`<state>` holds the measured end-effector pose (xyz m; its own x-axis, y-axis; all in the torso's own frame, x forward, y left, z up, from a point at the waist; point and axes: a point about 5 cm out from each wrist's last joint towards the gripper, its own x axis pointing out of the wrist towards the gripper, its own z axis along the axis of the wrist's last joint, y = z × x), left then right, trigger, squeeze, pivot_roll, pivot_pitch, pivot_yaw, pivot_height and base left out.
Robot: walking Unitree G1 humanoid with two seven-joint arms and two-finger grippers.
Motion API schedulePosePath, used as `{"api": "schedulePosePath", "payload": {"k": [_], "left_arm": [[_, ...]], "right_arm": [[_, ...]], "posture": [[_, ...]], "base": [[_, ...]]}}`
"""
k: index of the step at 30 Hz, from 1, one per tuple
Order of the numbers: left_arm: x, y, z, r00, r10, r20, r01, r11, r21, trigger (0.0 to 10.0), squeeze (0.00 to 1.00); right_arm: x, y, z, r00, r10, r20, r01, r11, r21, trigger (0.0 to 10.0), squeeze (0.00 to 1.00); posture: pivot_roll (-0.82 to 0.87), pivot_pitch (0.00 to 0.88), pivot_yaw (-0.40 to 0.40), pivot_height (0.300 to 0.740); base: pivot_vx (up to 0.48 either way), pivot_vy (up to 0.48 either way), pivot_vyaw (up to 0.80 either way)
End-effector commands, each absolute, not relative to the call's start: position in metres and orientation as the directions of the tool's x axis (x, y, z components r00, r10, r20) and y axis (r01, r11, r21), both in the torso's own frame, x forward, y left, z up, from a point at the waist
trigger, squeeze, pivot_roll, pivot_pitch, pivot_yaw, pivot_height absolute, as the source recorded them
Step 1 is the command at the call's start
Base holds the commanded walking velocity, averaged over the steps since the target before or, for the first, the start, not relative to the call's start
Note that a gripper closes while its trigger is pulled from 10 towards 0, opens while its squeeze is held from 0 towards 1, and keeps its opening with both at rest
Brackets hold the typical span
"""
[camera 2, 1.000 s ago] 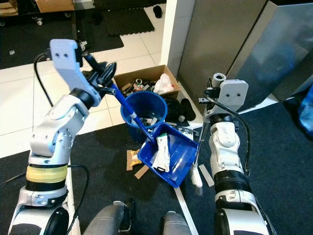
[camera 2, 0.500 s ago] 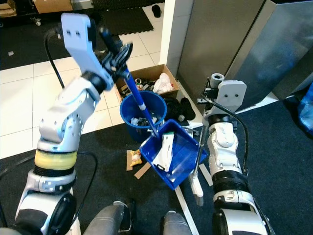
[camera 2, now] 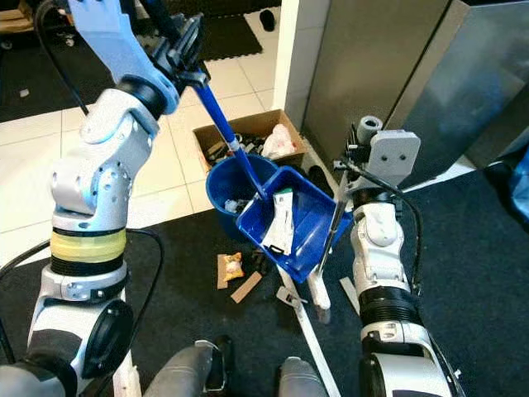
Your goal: Sweep floor
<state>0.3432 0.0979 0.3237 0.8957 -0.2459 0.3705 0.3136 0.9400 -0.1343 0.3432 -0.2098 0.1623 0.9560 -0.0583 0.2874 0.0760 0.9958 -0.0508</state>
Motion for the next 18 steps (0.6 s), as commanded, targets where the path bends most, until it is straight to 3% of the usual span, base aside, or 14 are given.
{"api": "schedulePosePath", "payload": {"k": [1,18], "left_arm": [[0.343,0.103,0.338,0.884,-0.206,0.420,0.297,0.941,-0.164,10.0,0.00],[0.355,0.134,0.344,0.893,-0.038,0.448,0.106,0.986,-0.127,10.0,0.00]], "right_arm": [[0.340,-0.217,0.174,0.934,-0.081,0.348,0.110,0.992,-0.064,10.0,0.00],[0.327,-0.240,0.177,0.916,-0.159,0.367,0.199,0.978,-0.071,10.0,0.00]], "posture": [[-0.02,0.069,0.067,0.740],[-0.06,0.063,0.091,0.740]], "base": [[0.000,0.000,0.00],[0.000,0.000,0.00]]}}
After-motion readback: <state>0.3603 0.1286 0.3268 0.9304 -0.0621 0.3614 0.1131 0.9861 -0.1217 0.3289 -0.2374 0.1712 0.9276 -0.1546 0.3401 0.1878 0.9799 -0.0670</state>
